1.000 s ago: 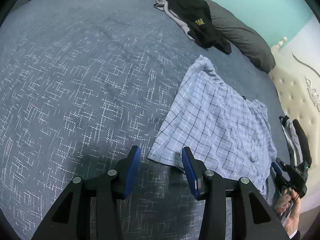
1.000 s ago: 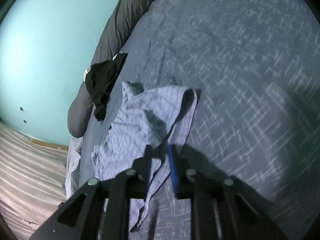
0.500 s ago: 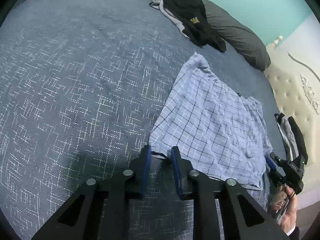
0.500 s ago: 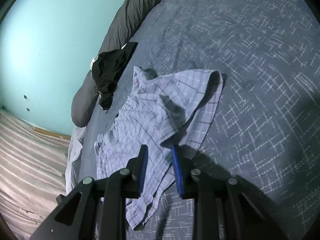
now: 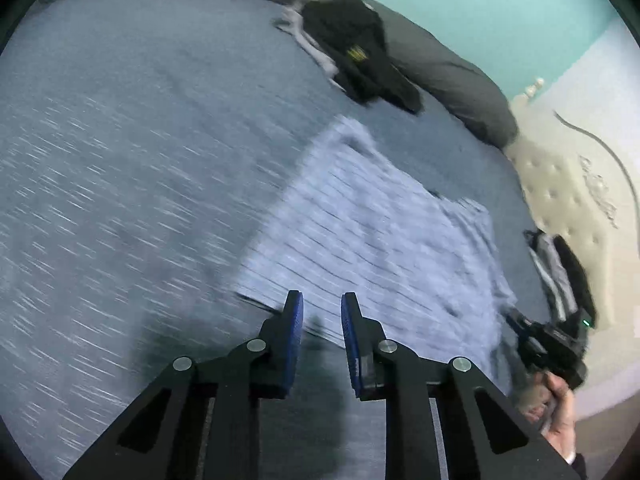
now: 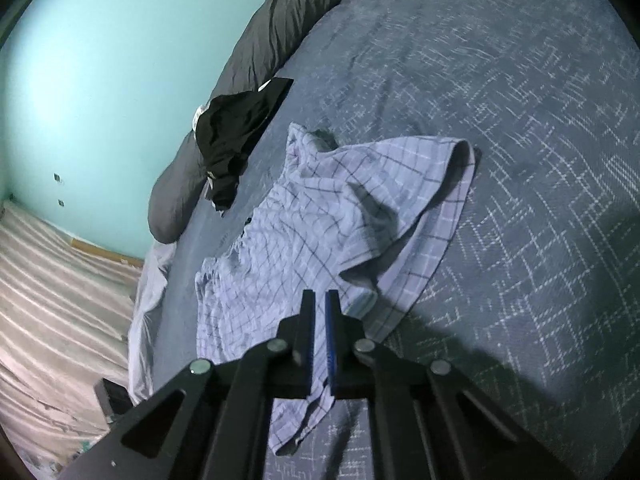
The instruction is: Fold clothes
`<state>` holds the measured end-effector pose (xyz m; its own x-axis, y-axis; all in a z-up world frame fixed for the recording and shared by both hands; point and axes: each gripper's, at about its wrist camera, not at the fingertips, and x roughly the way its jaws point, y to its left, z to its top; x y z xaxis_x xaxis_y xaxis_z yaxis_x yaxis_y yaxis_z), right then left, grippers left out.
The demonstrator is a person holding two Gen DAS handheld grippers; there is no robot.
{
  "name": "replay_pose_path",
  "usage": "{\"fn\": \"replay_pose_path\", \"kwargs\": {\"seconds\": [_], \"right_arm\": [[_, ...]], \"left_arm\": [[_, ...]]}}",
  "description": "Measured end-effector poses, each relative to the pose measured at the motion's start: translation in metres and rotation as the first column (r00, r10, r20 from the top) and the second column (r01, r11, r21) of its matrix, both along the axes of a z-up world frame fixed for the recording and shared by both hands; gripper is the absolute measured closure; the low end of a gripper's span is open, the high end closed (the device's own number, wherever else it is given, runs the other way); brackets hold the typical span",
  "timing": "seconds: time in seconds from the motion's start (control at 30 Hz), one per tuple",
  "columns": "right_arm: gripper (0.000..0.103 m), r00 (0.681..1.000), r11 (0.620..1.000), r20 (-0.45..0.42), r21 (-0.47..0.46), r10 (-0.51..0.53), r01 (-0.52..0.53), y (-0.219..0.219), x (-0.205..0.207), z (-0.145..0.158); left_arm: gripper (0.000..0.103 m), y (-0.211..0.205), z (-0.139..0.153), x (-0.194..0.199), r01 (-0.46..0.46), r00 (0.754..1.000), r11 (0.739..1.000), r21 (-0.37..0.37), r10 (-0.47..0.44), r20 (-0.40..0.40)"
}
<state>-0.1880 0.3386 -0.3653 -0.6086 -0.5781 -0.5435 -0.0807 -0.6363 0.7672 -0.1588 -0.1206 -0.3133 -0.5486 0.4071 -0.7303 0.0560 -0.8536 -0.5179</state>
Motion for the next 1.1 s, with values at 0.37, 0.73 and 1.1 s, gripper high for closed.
{"fn": "replay_pose_path", "kwargs": {"seconds": [0.37, 0.73, 1.1], "right_arm": [[0.096, 1.0, 0.999, 0.011, -0.024, -0.027, 0.027, 0.007, 0.01, -0.001], [0.096, 1.0, 0.999, 0.004, -0.035, -0.027, 0.027, 0.013, 0.011, 0.003], [0.096, 1.0, 0.999, 0.004, -0.035, -0.02, 0.02, 0.01, 0.009, 0.003]], "left_arm": [[0.081, 0.055, -0.025, 0.006, 0.087, 0.993, 0.994, 0.073, -0.092, 0.07], [0.081, 0.06, -0.037, 0.004, 0.055, 0.992, 0.991, 0.121, -0.069, 0.109], [0.084, 0.061, -0.038, -0.003, 0.055, 0.994, 0.991, 0.122, -0.066, 0.083]]}}
